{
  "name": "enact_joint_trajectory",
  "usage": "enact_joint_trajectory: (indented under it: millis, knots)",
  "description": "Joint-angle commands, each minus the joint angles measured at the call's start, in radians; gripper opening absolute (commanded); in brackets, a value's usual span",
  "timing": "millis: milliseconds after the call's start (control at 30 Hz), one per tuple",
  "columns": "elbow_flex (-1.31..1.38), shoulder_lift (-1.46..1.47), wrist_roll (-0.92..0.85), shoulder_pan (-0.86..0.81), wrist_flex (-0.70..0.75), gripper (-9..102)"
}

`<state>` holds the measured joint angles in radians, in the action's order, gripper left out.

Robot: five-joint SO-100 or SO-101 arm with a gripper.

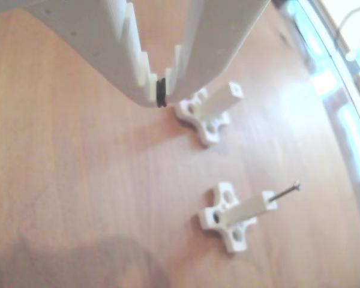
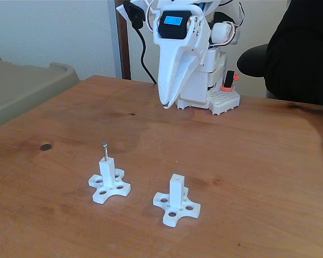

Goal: Grab the screw and set it in the hole.

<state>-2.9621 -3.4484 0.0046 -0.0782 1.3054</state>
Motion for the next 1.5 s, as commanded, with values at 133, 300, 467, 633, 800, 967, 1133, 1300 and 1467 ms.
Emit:
enact_joint_trajectory:
  millis: [133, 300, 467, 633, 800, 967, 1133, 1300, 1467]
  knots:
    - [-0.038, -0.020, -0.003, 0.005, 0.012, -4]
    - [-0.038, -0.020, -0.003, 0.005, 0.012, -4]
    - [-0.038, -0.020, -0.006, 0.005, 0.012, -4]
    - [-0.038, -0.020, 0.006, -0.008, 0.012, -4]
    - [-0.038, -0.020, -0.014, 0.015, 0.012, -4]
    - [-0.037, -0.015, -0.014, 0.015, 0.009, -4]
    - [-0.017, 0.012, -0.037, 0.005, -0.008, -4]
    - [0.103, 0.163, -0.040, 0.000, -0.044, -4]
    - [0.273, 0.373, -0.020, -0.002, -0.074, -4]
